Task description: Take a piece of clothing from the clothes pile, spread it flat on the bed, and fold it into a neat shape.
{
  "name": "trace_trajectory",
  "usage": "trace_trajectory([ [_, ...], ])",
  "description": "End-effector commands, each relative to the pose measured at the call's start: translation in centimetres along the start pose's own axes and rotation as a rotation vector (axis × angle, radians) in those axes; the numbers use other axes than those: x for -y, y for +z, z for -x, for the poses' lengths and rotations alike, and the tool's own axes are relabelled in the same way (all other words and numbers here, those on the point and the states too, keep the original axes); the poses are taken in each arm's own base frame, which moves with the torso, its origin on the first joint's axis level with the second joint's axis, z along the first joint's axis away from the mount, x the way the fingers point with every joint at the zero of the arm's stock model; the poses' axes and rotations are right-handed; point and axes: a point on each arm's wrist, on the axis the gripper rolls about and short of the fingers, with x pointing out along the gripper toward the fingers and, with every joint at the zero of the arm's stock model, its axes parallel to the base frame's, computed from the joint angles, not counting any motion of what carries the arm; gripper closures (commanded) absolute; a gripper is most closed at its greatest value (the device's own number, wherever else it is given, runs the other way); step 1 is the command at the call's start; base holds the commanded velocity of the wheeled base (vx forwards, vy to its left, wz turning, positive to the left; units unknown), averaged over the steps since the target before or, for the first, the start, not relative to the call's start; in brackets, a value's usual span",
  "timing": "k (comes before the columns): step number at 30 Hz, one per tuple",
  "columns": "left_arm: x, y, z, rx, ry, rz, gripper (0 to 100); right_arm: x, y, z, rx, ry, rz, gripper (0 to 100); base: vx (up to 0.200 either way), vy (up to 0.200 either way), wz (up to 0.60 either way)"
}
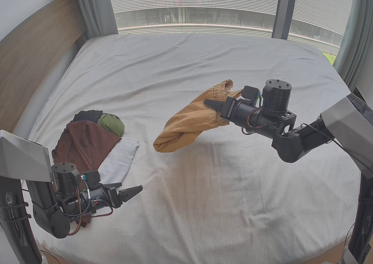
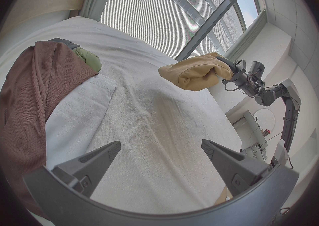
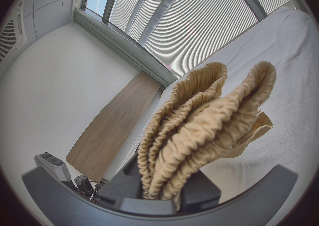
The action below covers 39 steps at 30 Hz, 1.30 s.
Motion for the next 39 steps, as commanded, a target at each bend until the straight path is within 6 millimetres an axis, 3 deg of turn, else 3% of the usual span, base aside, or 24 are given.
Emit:
trace_trajectory([
  [1,0.0,-0.1,0.0,-0.003,0.000,0.003,0,0.5,-0.1,-0.1,-0.005,-0.001,-0.002,100,0.000,0.000,0.00],
  [17,-0.3,0.0,0.1,-0.003,-0.004,0.007,0,1.4,0.2,-0.1,-0.055,0.089,0.002,100,0.000,0.000,0.00],
  [29,-0.4,0.1,0.2,0.002,0.000,0.008,0,2.8,1.2,-1.7,-0.012,0.095,0.019,100,0.000,0.000,0.00],
  [39,-0.5,0.2,0.6,0.008,0.003,0.011,0,6.5,-2.0,-4.1,-0.050,0.067,-0.005,100,0.000,0.000,0.00],
])
